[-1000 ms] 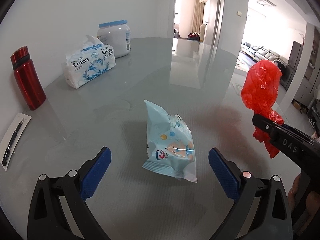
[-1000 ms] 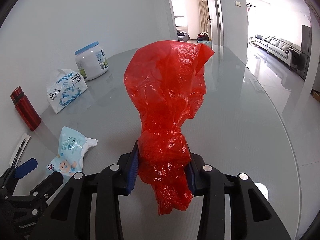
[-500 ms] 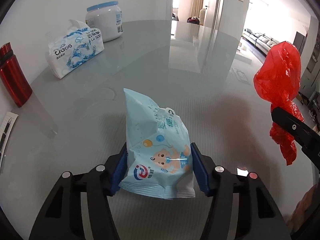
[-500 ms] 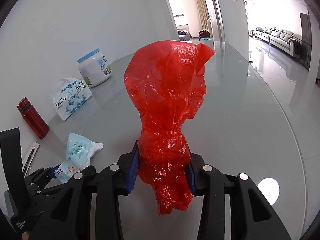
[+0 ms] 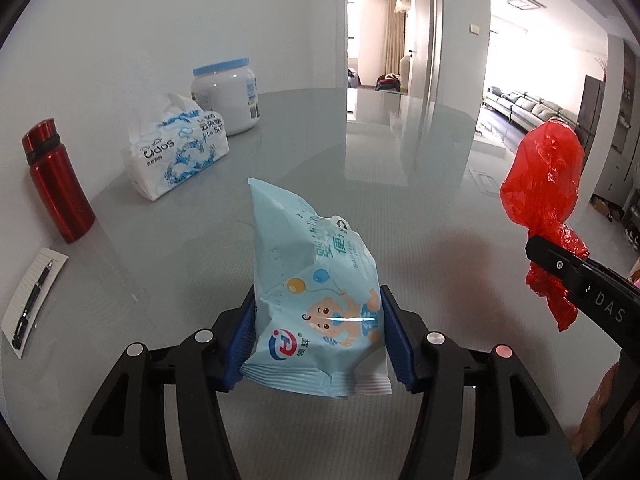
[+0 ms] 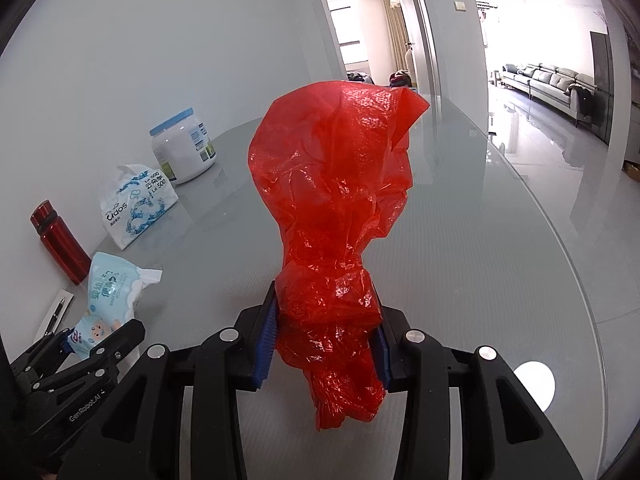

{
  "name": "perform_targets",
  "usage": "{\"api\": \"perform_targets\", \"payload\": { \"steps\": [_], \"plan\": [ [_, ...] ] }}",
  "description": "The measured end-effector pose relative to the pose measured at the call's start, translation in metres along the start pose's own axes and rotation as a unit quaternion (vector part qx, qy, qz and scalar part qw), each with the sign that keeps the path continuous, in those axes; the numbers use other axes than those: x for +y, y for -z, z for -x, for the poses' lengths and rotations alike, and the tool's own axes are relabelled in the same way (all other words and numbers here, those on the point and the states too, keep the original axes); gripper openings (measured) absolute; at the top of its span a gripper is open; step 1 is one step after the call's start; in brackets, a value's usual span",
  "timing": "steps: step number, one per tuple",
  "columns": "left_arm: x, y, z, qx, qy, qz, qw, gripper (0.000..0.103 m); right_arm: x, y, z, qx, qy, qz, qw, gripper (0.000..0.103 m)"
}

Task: Collect trash
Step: 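Carry the red bag and wipe pack over the grey basket and open both tools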

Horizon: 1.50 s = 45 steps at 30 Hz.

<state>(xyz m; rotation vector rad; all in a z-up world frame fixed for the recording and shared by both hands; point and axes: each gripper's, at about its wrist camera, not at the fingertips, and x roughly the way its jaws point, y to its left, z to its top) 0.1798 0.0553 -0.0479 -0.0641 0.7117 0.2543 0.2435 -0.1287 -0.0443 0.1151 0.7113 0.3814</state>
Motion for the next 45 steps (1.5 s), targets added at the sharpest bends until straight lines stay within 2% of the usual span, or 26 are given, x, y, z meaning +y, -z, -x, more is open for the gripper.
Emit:
{"api": "perform_targets", "payload": {
  "steps": [7, 12, 20, 26, 35, 40, 45],
  "plan": [
    [-0.013, 0.002, 0.026, -0.029, 0.001, -0.021, 0.9994, 0.055, 0.001, 0.004, 0.027, -0.035, 0.019, 0.004, 0.999, 0.039],
    [-0.026, 0.005, 0.056, -0.053, 0.020, -0.037, 0.9977, 0.055, -0.005, 0.014, 0.058, -0.045, 0.018, -0.013, 0.999, 0.039],
    [-0.058, 0.017, 0.101, -0.080, 0.056, -0.054, 0.9937, 0.055, -0.022, 0.040, 0.129, -0.076, 0.069, -0.018, 0.994, 0.039],
    [-0.099, 0.035, 0.134, -0.091, 0.104, -0.071, 0.9880, 0.055, -0.055, 0.068, 0.191, -0.091, 0.136, -0.040, 0.986, 0.039],
    [-0.177, 0.073, 0.170, -0.066, 0.202, -0.109, 0.9711, 0.055, -0.119, 0.123, 0.281, -0.104, 0.228, -0.100, 0.963, 0.039],
    [-0.219, 0.093, 0.186, -0.060, 0.239, -0.151, 0.9572, 0.056, -0.159, 0.162, 0.317, -0.091, 0.269, -0.140, 0.949, 0.039],
    [-0.257, 0.109, 0.197, -0.055, 0.272, -0.193, 0.9410, 0.056, -0.187, 0.191, 0.334, -0.070, 0.295, -0.169, 0.938, 0.039]
  ]
}}
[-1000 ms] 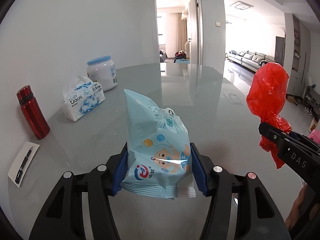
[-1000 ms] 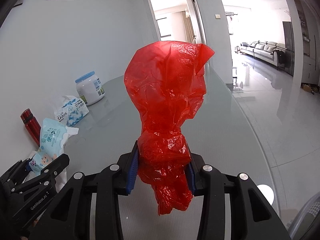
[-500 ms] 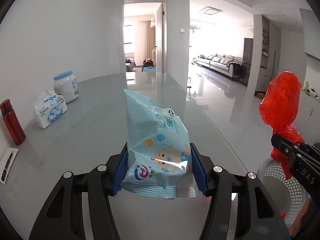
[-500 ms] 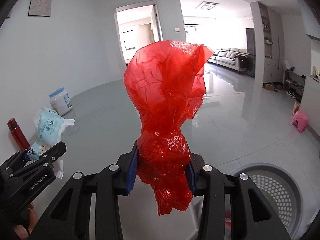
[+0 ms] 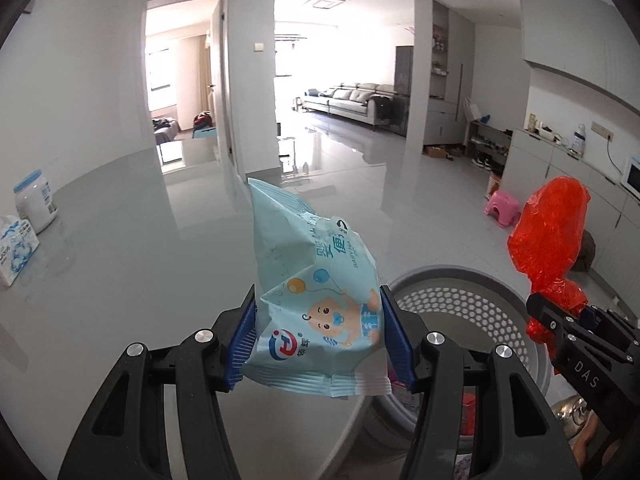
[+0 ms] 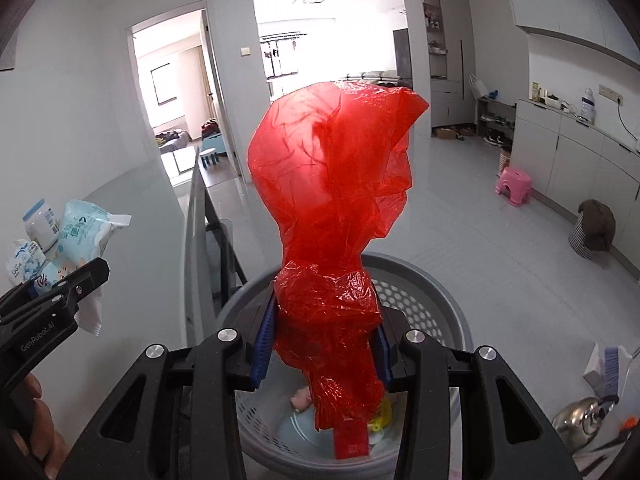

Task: Collect trash
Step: 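Carry the red bag and wipe pack over the grey basket and open both tools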

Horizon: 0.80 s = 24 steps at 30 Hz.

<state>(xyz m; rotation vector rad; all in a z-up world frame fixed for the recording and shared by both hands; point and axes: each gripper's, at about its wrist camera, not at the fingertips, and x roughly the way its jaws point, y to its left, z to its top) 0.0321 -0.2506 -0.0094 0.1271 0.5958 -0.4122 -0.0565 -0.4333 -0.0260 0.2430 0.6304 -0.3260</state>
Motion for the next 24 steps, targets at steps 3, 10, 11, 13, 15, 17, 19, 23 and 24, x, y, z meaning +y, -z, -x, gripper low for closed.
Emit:
{"api": "perform_targets", "payload": {
  "steps": [3, 10, 11, 13, 15, 17, 19, 23, 24],
  "plan": [
    [-0.019, 0.002, -0.013, 0.015, 0.019, -0.024, 0.9994, 0.056, -0.022, 0.009, -0.004, 0.016, 0.009, -0.011, 1.000, 0.039],
    [-0.040, 0.009, -0.046, 0.061, 0.054, -0.057, 0.9950, 0.056, -0.035, 0.025, -0.024, 0.058, 0.014, -0.012, 0.998, 0.039],
    [-0.041, 0.010, -0.050, 0.067, 0.058, -0.059, 0.9943, 0.056, -0.035, 0.026, -0.026, 0.063, 0.015, -0.010, 0.998, 0.039],
    [-0.046, 0.012, -0.054, 0.074, 0.062, -0.065, 0.9931, 0.056, -0.034, 0.029, -0.030, 0.073, 0.013, -0.010, 0.997, 0.040],
    [-0.048, 0.014, -0.057, 0.080, 0.065, -0.070, 0.9922, 0.057, -0.034, 0.028, -0.035, 0.085, 0.009, -0.007, 0.996, 0.040],
    [-0.050, 0.016, -0.060, 0.085, 0.067, -0.071, 0.9915, 0.058, -0.034, 0.029, -0.040, 0.093, 0.007, -0.002, 0.996, 0.041],
    [-0.053, 0.017, -0.062, 0.089, 0.068, -0.072, 0.9910, 0.058, -0.034, 0.029, -0.043, 0.099, 0.005, 0.001, 0.995, 0.041],
    [-0.055, 0.017, -0.063, 0.093, 0.068, -0.071, 0.9909, 0.064, -0.035, 0.029, -0.045, 0.102, 0.003, -0.001, 0.995, 0.057],
    [-0.056, 0.016, -0.063, 0.092, 0.067, -0.068, 0.9912, 0.071, -0.035, 0.029, -0.043, 0.097, 0.002, -0.002, 0.995, 0.061]
  ]
}}
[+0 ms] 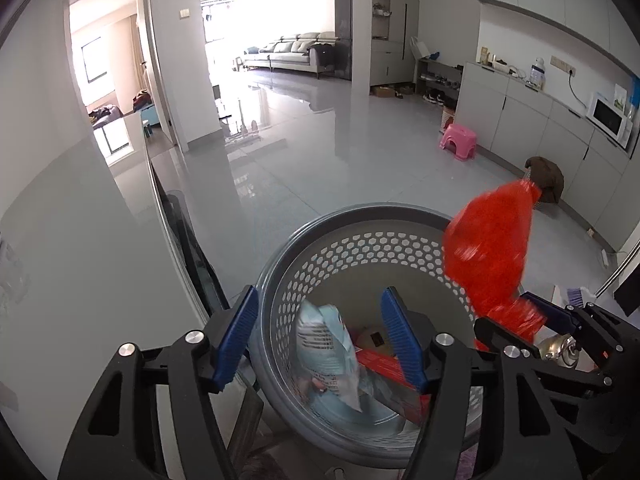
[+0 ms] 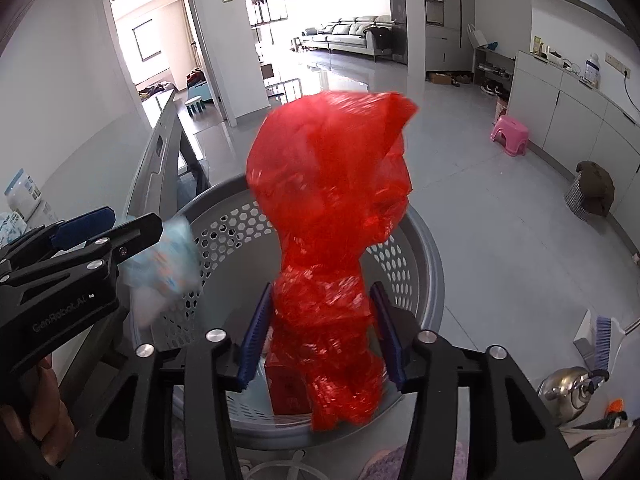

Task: Collect trash

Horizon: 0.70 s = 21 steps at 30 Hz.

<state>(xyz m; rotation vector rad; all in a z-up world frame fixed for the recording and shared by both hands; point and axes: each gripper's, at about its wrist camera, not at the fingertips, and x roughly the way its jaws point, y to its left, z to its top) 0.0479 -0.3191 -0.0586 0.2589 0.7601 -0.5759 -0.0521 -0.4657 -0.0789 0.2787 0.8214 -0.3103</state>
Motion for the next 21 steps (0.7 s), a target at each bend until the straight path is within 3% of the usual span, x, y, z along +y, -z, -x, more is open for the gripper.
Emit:
{"api": "perform_targets", "payload": {
  "steps": [2, 21],
  "plan": [
    [-0.001, -0.002, 0.001, -0.005, -0.001, 0.004, 1.0000, 0.077, -0.003, 0.001, 0.003, -0.010, 0.000, -0.004, 1.000, 0.068],
    [-0.003, -0.001, 0.013, -0.010, -0.019, 0.006, 0.9998, 0.093, -0.012, 0.009, 0.011, -0.011, -0.017, -0.046, 0.999, 0.071]
  ]
}}
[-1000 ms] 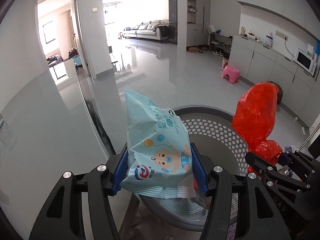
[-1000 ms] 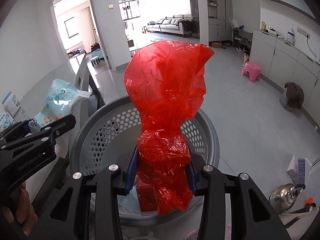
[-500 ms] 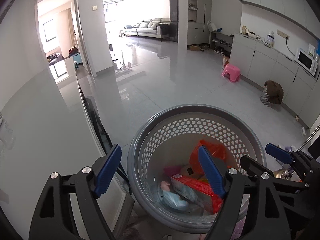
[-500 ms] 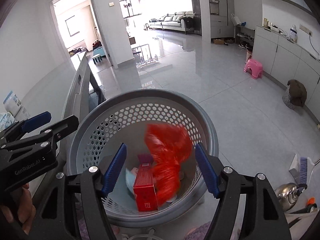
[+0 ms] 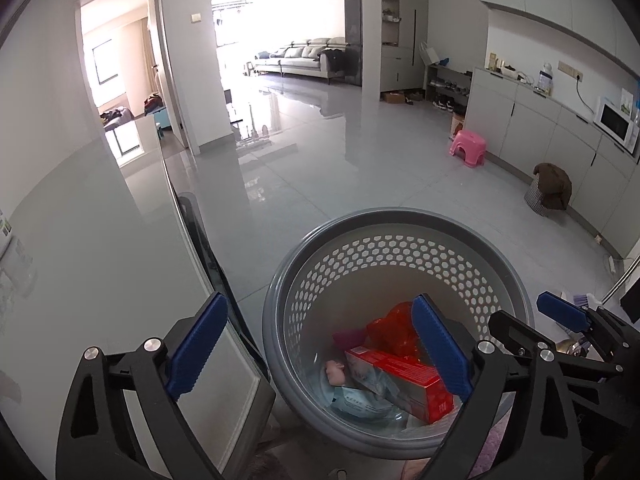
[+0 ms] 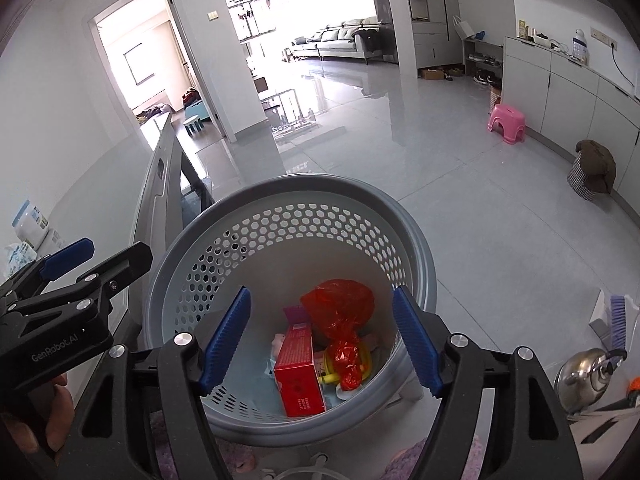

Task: Collect trash

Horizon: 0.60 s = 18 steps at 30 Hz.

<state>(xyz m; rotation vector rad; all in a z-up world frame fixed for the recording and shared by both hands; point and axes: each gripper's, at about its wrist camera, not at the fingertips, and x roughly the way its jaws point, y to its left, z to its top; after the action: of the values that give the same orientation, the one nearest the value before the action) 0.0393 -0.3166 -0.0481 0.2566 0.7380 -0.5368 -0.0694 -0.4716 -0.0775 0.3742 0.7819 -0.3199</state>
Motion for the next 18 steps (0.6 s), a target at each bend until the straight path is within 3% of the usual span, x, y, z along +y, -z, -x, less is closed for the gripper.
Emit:
{"api": "perform_targets", "payload": {
  "steps": [18],
  "plan": [
    [0.017, 0.002, 0.014, -0.004, -0.013, 0.025, 0.9996, 0.096, 0.019, -0.004, 0.009, -0.007, -0.002, 0.011, 1.000, 0.074]
  ]
}}
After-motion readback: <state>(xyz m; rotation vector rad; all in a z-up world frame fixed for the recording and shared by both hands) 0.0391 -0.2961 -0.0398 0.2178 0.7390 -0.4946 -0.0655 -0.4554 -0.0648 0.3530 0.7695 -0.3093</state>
